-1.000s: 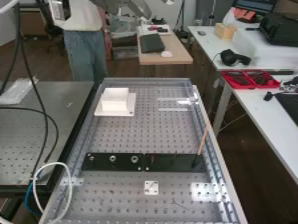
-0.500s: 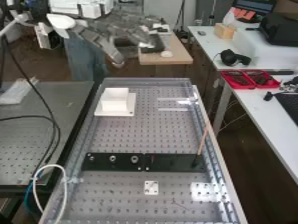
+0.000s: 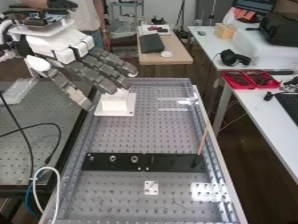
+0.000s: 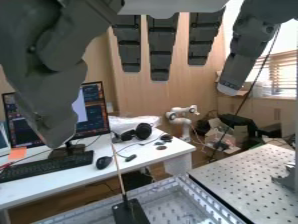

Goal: Grab the larger nut and place it in the white container

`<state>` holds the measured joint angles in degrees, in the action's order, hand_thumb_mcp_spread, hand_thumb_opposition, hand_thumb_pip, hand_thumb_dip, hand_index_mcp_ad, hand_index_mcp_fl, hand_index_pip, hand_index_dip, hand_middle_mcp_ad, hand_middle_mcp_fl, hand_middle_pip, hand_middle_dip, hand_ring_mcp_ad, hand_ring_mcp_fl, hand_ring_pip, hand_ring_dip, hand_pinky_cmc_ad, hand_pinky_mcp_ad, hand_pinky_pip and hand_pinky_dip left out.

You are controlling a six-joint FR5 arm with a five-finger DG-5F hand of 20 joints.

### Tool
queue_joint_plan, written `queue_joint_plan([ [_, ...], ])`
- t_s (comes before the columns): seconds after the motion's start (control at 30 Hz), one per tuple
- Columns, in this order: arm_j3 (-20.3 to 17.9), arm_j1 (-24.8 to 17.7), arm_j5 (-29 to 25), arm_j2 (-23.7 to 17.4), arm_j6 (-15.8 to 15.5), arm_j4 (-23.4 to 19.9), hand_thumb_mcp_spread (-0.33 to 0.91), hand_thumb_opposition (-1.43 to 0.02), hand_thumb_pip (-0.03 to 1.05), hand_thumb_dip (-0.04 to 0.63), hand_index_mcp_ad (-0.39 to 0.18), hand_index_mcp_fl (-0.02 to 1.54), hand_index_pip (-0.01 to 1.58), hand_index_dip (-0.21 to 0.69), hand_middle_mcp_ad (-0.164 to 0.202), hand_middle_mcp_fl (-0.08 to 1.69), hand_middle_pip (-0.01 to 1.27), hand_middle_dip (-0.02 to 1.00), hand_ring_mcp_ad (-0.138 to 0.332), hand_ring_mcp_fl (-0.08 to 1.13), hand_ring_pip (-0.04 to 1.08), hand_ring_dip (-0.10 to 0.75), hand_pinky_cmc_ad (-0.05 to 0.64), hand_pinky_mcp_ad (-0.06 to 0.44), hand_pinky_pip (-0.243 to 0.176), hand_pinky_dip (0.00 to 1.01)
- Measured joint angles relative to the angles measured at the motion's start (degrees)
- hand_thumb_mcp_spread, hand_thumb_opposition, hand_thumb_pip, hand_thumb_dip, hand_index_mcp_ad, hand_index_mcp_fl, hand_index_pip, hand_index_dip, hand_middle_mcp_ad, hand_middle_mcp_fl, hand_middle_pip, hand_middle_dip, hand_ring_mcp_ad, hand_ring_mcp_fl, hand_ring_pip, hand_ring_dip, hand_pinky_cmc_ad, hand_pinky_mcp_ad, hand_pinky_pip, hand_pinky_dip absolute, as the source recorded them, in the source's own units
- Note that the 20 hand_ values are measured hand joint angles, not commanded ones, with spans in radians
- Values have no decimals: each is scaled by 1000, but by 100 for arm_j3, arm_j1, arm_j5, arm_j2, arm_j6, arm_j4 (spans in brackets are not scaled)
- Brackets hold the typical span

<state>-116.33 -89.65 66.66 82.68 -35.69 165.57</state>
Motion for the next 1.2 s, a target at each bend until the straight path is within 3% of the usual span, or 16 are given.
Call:
queue_joint_plan([
  [0.17, -390, -21, -366, 78, 316, -360, 230, -822, 702, 175, -89, 58, 887, -47, 61, 129, 115, 253, 178, 2, 99, 192, 408, 363, -96, 759],
  [0.43, -731, -186, -758, 509, 629, -924, 262, -834, 707, 183, -122, 7, 1227, -45, 61, 75, 115, 255, 182, 0, 98, 192, 408, 363, -96, 754],
  [0.8, -1101, -403, -1353, 1373, 1034, -1975, 281, -848, 721, 188, -138, 5, 1477, 51, 61, -3, 119, 255, 180, 2, 120, 190, 410, 358, -96, 735],
  [1.2, -1325, -549, -1819, 1786, 869, -2649, 286, -860, 721, 188, -138, 9, 1557, 68, 59, -2, 120, 255, 180, 5, 169, 182, 410, 360, -96, 738],
])
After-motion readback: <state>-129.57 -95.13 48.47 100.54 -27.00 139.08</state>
